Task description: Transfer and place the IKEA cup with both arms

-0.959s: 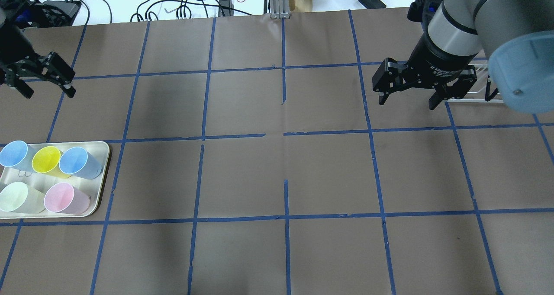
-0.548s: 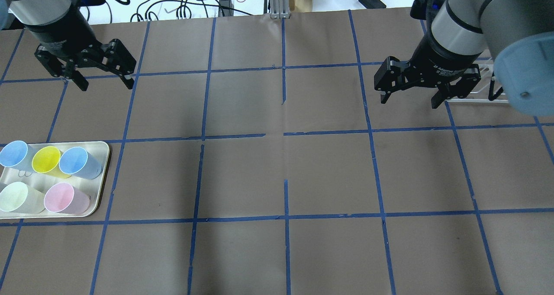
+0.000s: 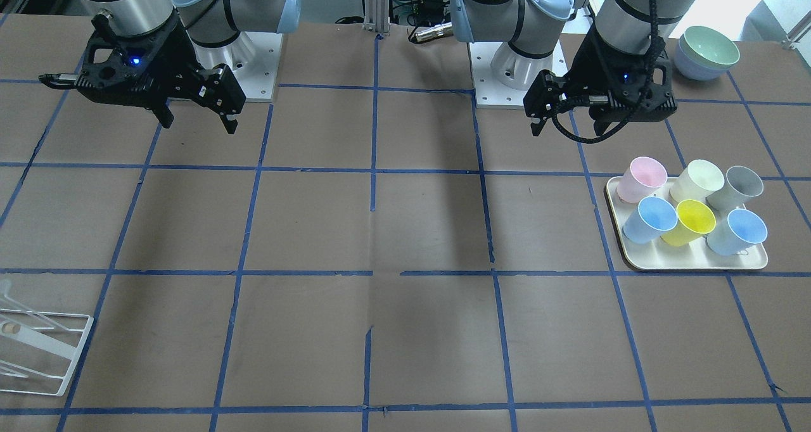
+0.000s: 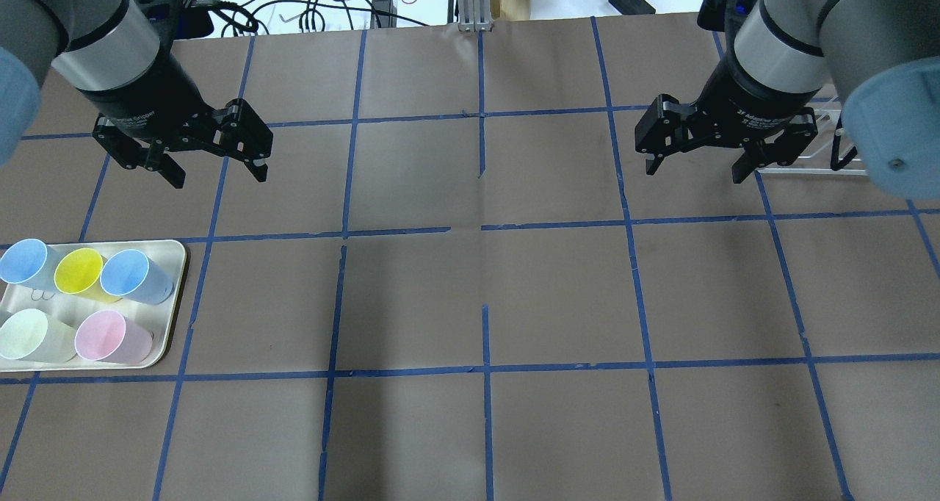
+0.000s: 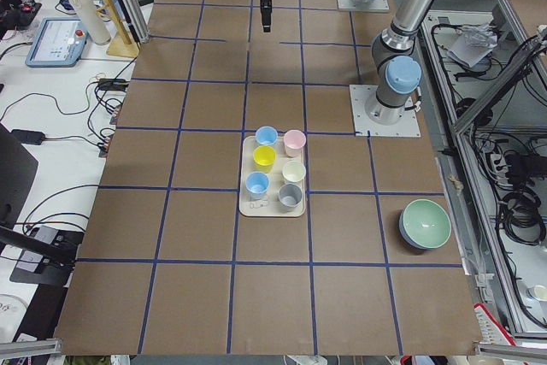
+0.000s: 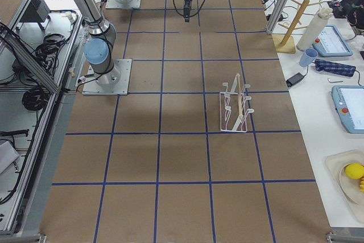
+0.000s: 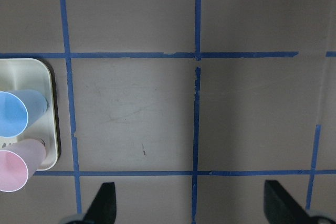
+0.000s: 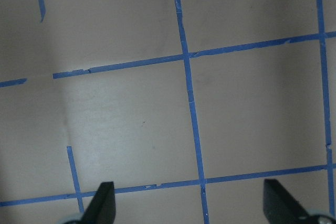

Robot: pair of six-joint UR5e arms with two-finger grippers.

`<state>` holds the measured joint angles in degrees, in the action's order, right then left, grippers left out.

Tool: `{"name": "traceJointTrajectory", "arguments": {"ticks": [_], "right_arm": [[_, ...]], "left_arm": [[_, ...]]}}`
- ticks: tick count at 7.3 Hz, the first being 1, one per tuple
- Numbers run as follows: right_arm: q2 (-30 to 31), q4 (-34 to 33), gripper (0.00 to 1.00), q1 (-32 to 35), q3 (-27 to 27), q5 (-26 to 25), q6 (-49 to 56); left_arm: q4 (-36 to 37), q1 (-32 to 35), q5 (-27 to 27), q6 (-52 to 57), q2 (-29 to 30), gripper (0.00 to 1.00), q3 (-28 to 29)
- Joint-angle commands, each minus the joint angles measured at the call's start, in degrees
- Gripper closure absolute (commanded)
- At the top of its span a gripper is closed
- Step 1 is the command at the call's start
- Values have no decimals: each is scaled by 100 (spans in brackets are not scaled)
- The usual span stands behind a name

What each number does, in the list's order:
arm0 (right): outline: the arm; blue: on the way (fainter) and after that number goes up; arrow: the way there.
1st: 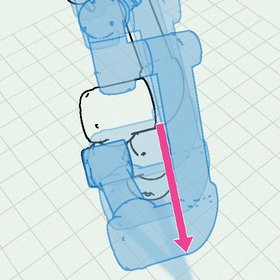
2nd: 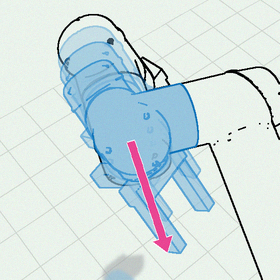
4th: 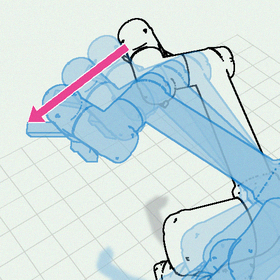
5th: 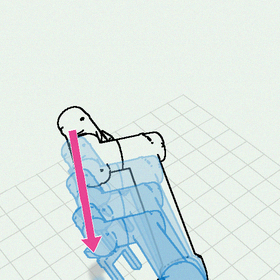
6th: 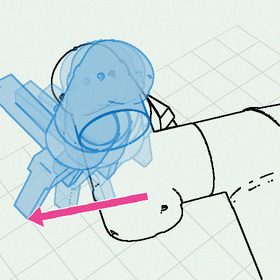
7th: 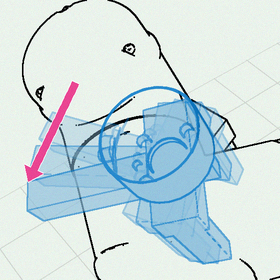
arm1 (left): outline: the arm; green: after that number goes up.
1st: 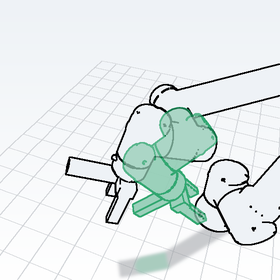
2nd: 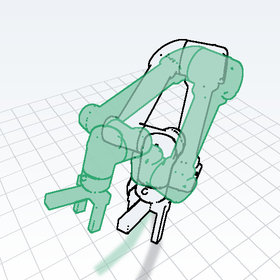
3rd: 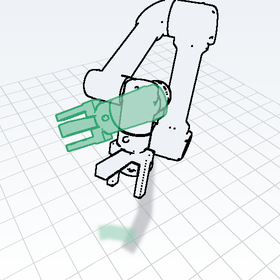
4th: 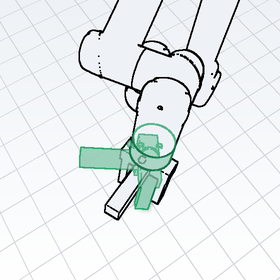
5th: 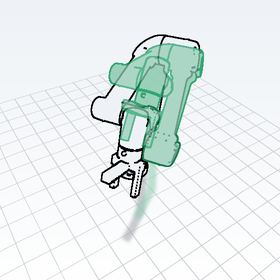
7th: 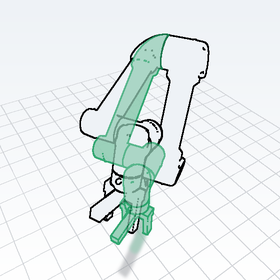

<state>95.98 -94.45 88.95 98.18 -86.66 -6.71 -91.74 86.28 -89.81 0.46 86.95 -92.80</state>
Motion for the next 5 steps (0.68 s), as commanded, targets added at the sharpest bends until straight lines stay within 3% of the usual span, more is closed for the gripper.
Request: {"name": "traceJointTrajectory", "arguments": {"ticks": [1, 5], "right_arm": [[26, -38, 0, 0, 0, 52, 3], [26, -47, 0, 0, 0, 61, 3]], "left_arm": [[156, 239, -27, -406, 24, 0, -19], [192, 249, 34, -20, 50, 0, -46]]}}
